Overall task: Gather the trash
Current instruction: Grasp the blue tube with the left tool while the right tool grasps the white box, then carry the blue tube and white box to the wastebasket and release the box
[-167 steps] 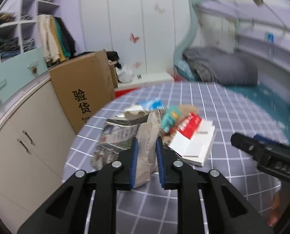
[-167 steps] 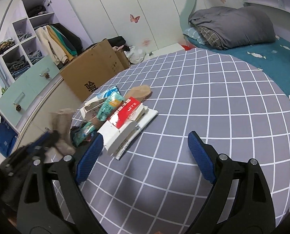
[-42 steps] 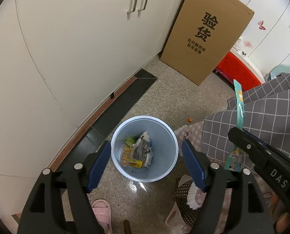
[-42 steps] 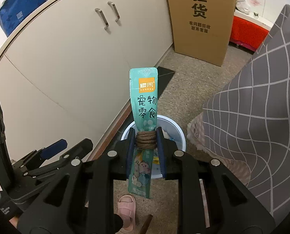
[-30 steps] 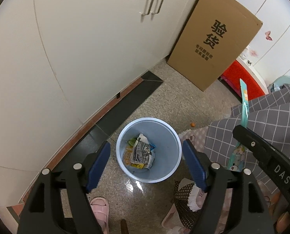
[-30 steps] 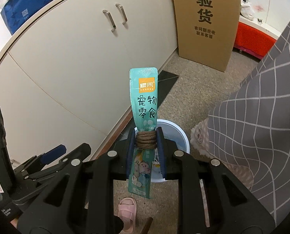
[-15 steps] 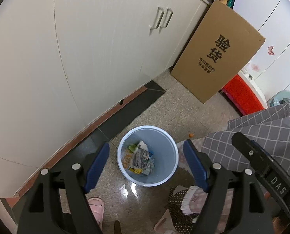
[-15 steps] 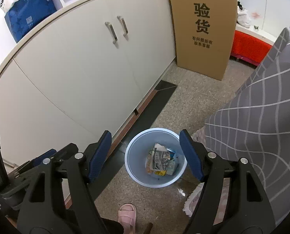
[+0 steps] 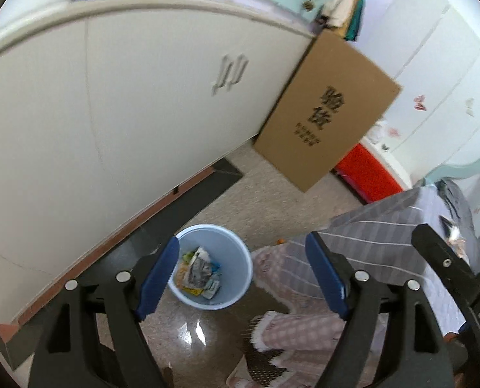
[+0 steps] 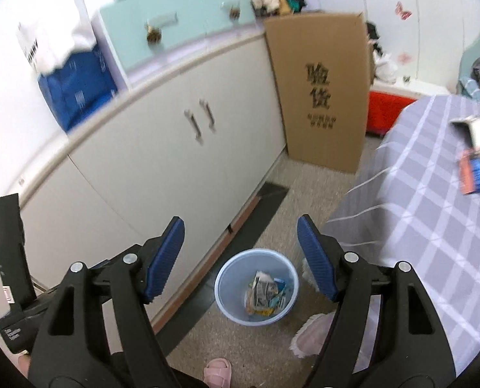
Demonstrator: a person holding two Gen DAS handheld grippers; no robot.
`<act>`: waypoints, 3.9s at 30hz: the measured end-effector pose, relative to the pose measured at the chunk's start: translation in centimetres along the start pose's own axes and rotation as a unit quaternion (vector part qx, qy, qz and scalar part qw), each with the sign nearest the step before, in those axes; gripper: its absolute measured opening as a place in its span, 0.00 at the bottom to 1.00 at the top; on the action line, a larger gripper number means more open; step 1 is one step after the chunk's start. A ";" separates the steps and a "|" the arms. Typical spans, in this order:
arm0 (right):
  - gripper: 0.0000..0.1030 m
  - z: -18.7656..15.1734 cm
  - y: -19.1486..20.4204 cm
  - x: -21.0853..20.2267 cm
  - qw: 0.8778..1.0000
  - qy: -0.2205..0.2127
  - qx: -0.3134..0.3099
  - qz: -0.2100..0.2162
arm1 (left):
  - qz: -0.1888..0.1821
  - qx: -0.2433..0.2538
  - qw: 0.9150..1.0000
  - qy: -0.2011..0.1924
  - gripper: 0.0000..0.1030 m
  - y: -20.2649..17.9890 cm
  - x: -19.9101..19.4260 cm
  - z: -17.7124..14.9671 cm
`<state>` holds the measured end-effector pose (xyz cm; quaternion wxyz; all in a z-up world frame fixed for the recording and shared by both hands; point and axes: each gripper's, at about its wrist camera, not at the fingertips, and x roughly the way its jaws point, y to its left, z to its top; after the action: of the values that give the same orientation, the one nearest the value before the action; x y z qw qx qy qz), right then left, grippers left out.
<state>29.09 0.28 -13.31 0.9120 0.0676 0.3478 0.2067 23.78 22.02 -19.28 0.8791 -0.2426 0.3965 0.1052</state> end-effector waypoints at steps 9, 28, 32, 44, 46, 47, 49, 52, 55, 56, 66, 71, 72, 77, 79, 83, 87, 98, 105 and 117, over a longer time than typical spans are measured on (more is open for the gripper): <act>0.71 1.2 -9.1 -8.9 0.995 -0.063 0.056 -0.057 | -0.044 0.096 0.994 -0.014 0.77 -11.0 -2.8 -1.8; 0.71 -3.0 -31.4 -13.3 0.951 -0.038 0.292 -0.096 | -0.105 0.258 0.960 0.040 0.78 -31.5 -0.5 -9.0; 0.65 -2.1 -32.4 -12.1 0.952 -0.026 0.291 -0.094 | -0.111 0.265 0.957 0.051 0.78 -33.7 0.4 -9.3; 0.11 -3.0 -34.3 -15.4 0.950 -0.089 0.267 -0.136 | -0.137 0.280 0.946 0.088 0.74 -39.5 3.7 -11.4; 0.09 -3.1 -34.4 -16.0 0.948 -0.102 0.262 -0.149 | -0.134 0.291 0.943 0.093 0.63 -40.4 4.3 -12.0; 0.09 -3.2 -34.5 -16.1 0.948 -0.105 0.261 -0.151 | -0.135 0.293 0.941 0.099 0.60 -40.7 4.6 -12.2; 0.09 -3.3 -34.7 -16.1 0.948 -0.104 0.265 -0.145 | -0.135 0.295 0.939 0.110 0.44 -41.1 5.3 -12.5; 0.09 -3.2 -34.8 -16.0 0.947 -0.105 0.267 -0.142 | -0.128 0.304 0.937 0.112 0.14 -41.5 6.0 -13.0; 0.09 -3.1 -34.6 -16.0 0.949 -0.106 0.261 -0.142 | -0.139 0.303 0.938 0.097 0.09 -41.1 5.4 -12.8; 0.09 -3.0 -34.3 -16.0 0.950 -0.106 0.259 -0.140 | -0.143 0.305 0.937 0.090 0.08 -40.8 4.9 -12.7; 0.08 -1.6 -30.3 -17.7 0.957 -0.121 0.232 -0.129 | -0.190 0.285 0.938 0.049 0.07 -36.7 -0.6 -10.5; 0.08 0.0 -26.4 -17.7 0.964 -0.124 0.204 -0.117 | -0.202 0.268 0.942 0.031 0.07 -33.4 -2.9 -8.8; 0.08 0.3 -25.2 -17.5 0.967 -0.123 0.194 -0.112 | -0.205 0.262 0.942 0.028 0.07 -32.5 -3.4 -8.4; 0.08 1.8 -20.2 -16.1 0.977 -0.115 0.158 -0.086 | -0.205 0.232 0.951 0.009 0.07 -27.8 -5.0 -6.0; 0.08 2.4 -17.7 -14.9 0.982 -0.106 0.139 -0.070 | -0.197 0.223 0.955 0.001 0.07 -25.9 -5.3 -5.1; 0.08 2.8 -13.1 -12.4 0.990 -0.087 0.106 -0.042 | -0.174 0.192 0.966 -0.007 0.07 -20.2 -5.1 -2.8; 0.07 2.8 -8.1 -8.5 0.996 -0.057 0.072 -0.011 | -0.142 0.159 0.977 -0.008 0.07 -14.6 -4.0 -1.0; 0.08 -0.3 1.6 3.9 0.999 0.040 0.013 0.033 | -0.040 0.076 0.996 0.022 0.07 -1.4 2.1 1.4; 0.18 -2.8 3.5 11.8 0.995 0.096 -0.004 0.016 | 0.015 0.046 0.998 0.048 0.07 4.0 6.7 1.9; 0.64 -5.2 2.3 14.0 0.993 0.116 -0.005 -0.019 | 0.021 0.049 0.995 0.090 0.07 4.1 10.5 0.5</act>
<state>34.35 8.21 -25.07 0.8695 0.0319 0.4514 0.1980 29.54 25.75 -28.22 0.8483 -0.1994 0.4836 0.0816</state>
